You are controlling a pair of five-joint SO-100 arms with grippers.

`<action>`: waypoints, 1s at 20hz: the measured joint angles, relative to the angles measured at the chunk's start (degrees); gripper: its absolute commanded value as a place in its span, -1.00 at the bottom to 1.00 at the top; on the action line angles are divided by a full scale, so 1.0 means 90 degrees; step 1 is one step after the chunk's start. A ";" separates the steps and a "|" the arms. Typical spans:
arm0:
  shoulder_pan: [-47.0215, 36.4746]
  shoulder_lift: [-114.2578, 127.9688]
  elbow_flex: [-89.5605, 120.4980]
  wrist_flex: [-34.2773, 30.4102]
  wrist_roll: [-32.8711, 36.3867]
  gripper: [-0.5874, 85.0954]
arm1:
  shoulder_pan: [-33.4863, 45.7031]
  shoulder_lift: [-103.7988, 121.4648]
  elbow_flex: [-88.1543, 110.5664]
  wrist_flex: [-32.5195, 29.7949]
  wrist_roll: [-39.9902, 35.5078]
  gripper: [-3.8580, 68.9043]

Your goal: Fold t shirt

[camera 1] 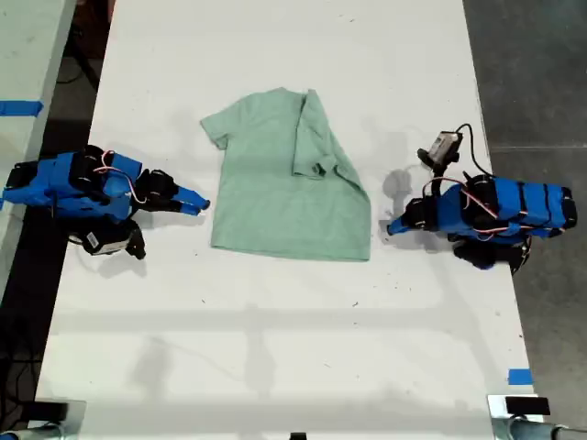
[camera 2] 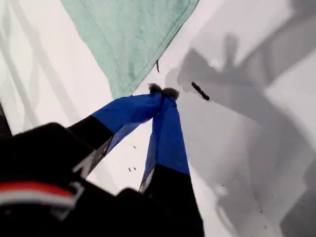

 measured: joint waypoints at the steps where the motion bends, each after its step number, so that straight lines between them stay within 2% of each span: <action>1: 0.0000 0.0000 0.0000 0.0000 0.0000 -0.72 | 0.0000 0.0000 0.0000 0.0000 0.0020 -0.93; 20: 0.0000 0.0000 0.0000 0.0000 0.0000 -0.72 | -0.0107 0.0000 0.0000 0.0020 0.0059 -0.93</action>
